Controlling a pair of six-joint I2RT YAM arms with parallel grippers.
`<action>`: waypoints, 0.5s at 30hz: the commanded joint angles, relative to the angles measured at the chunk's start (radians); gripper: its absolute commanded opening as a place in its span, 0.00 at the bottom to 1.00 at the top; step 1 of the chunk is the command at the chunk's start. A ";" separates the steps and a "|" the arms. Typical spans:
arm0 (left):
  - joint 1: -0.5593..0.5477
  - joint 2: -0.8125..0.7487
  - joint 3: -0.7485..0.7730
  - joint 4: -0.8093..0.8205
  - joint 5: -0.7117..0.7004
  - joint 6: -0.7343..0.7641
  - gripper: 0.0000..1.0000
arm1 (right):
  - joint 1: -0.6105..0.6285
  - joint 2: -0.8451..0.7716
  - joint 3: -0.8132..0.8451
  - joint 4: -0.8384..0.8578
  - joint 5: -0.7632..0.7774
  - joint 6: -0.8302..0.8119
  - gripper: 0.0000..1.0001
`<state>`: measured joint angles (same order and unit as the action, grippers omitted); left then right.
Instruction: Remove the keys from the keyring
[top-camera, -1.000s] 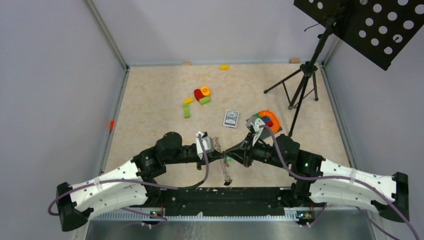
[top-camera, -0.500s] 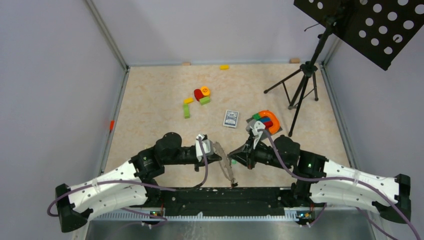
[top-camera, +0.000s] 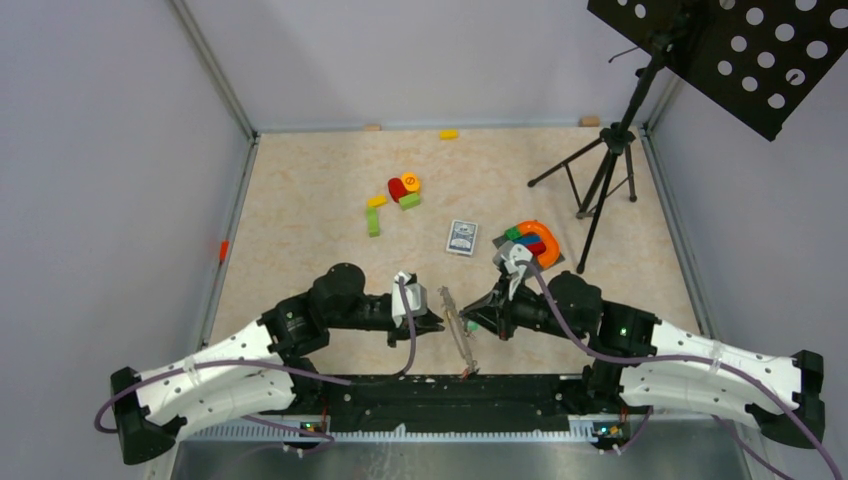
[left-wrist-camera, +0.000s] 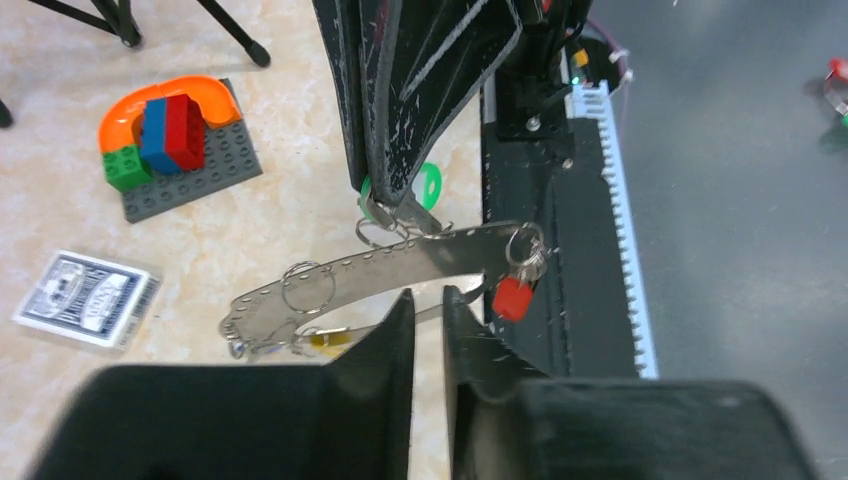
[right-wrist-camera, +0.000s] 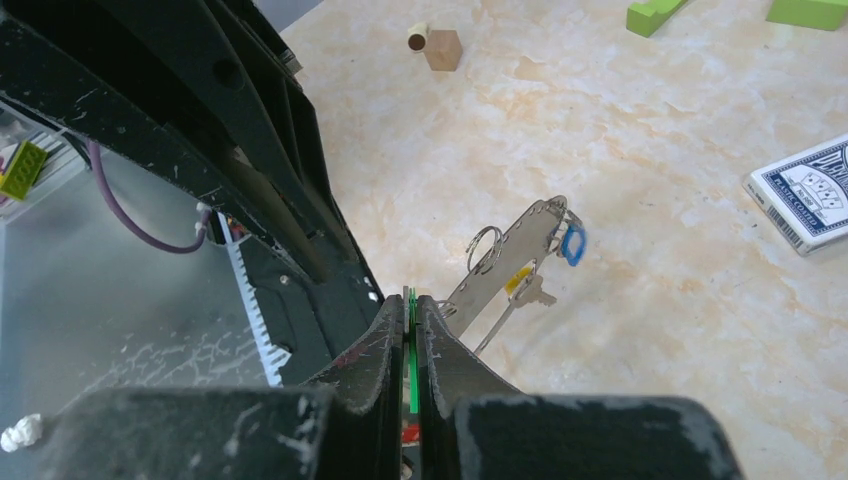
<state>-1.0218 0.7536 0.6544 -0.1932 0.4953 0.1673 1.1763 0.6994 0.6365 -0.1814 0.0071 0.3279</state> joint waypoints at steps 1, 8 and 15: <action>0.000 0.006 -0.016 0.137 0.008 -0.070 0.27 | 0.003 -0.003 0.057 0.084 0.023 0.035 0.00; -0.007 -0.052 -0.111 0.308 -0.130 -0.151 0.44 | 0.004 0.031 0.052 0.151 0.046 0.098 0.00; -0.018 -0.082 -0.152 0.370 -0.238 -0.164 0.46 | 0.003 0.063 0.065 0.206 0.039 0.126 0.00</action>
<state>-1.0309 0.6884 0.5137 0.0689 0.3328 0.0277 1.1763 0.7551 0.6365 -0.0925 0.0406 0.4217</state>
